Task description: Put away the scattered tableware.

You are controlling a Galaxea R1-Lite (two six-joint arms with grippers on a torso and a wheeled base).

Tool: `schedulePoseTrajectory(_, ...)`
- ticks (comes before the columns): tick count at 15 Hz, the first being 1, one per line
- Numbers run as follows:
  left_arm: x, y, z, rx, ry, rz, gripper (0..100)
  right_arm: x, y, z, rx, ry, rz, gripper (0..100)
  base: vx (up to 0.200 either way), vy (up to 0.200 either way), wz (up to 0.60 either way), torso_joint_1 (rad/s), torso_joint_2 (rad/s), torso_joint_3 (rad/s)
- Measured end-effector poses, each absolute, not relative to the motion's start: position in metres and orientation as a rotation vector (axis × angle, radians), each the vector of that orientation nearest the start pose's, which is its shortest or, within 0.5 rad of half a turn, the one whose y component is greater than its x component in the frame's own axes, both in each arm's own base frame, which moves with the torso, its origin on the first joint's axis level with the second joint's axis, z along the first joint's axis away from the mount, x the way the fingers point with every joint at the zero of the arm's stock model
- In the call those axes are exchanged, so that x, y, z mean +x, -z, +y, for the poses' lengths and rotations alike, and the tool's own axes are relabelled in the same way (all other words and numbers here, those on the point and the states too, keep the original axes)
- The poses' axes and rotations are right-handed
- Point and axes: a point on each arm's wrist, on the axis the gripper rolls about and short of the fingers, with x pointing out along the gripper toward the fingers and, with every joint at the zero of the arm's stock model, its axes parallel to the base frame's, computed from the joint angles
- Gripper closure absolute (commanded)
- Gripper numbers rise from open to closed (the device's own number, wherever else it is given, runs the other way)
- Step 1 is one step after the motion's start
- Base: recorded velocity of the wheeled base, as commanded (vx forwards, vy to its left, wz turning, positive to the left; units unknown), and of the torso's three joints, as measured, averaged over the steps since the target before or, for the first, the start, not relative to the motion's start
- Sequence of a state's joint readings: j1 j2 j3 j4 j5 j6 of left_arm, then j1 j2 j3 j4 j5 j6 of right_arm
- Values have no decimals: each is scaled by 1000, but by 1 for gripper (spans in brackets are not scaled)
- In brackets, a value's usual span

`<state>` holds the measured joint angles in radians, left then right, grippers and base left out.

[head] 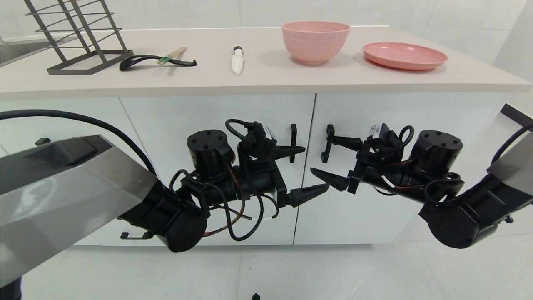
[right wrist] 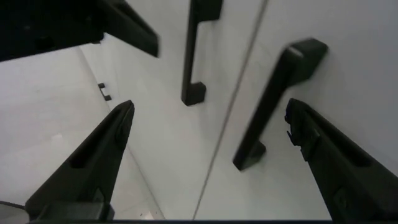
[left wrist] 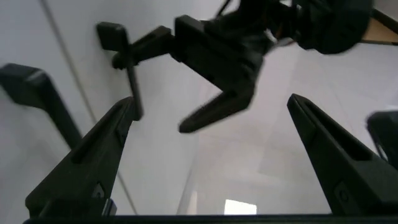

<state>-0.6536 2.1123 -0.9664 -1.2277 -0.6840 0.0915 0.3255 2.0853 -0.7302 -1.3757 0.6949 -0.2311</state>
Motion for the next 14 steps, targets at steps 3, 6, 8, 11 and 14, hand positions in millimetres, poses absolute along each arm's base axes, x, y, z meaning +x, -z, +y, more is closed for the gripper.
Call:
schedulePoseTrajectory(3,293,-143,-249,76,1393,-171,0,333,-104,139,-209,-1114,-147,0,0,0,0,0,0,0)
schedulePoseTrajectory(6,286,-149,-238,80,1508,-208,0,329,-101,141,-198,-1226,-148,0,0,0,0,0,0,0)
schedulePoseTrajectory(8,286,-154,-234,78,1520,-241,0,323,-99,139,-188,-1307,-140,0,0,0,0,0,0,0)
schedulePoseTrajectory(11,289,-157,-235,37,1507,-285,0,303,-99,132,-168,-1376,-105,0,0,0,0,0,0,0)
schedulePoseTrajectory(14,299,-160,-241,15,1476,-314,0,283,-105,120,-157,-1402,-85,0,0,0,0,0,0,0)
